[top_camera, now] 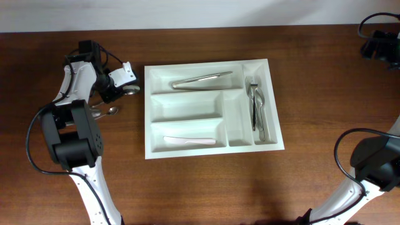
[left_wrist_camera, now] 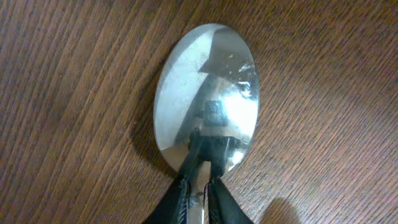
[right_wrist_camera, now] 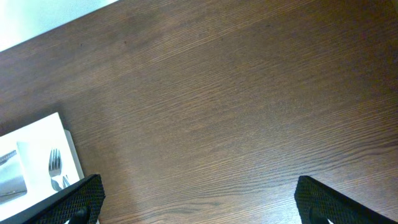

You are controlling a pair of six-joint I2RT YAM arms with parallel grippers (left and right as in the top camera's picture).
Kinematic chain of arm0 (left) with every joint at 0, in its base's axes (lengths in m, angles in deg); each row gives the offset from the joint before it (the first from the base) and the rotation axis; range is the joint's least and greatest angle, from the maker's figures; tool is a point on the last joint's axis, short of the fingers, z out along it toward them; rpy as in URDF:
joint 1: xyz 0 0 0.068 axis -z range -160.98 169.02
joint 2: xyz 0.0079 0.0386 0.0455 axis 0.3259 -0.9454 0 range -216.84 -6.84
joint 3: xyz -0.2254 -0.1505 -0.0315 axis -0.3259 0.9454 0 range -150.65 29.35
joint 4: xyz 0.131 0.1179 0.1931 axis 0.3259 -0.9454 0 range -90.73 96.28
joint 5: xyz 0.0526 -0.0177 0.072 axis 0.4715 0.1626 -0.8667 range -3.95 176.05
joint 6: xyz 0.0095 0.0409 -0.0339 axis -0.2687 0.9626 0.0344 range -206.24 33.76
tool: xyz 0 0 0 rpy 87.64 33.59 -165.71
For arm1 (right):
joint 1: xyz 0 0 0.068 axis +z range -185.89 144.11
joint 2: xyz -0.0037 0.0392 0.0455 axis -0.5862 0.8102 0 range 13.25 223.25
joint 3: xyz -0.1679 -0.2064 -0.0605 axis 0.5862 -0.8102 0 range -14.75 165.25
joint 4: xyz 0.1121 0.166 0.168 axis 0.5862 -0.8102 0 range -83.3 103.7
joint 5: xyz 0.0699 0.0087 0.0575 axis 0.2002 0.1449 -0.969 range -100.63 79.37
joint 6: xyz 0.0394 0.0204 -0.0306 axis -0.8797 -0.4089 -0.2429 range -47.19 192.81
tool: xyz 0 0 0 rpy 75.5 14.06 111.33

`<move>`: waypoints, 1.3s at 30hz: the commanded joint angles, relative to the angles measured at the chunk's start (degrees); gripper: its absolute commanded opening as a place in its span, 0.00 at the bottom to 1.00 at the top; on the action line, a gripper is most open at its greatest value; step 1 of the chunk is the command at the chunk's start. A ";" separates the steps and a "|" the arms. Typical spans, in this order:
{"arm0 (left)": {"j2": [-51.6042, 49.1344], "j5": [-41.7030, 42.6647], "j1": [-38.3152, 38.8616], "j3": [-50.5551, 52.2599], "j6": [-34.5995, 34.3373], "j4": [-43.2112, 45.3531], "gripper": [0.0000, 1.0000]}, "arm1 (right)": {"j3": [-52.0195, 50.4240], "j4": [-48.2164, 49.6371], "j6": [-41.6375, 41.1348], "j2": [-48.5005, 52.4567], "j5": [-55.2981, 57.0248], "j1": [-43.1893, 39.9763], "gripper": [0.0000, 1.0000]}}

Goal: Pack container
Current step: 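Lift the spoon with left gripper toward the tray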

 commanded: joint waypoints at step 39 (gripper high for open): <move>5.90 1.60 0.35 -11.52 -3.82 -7.85 0.02 | -0.28 0.04 -0.48 -0.42 0.31 -0.07 0.99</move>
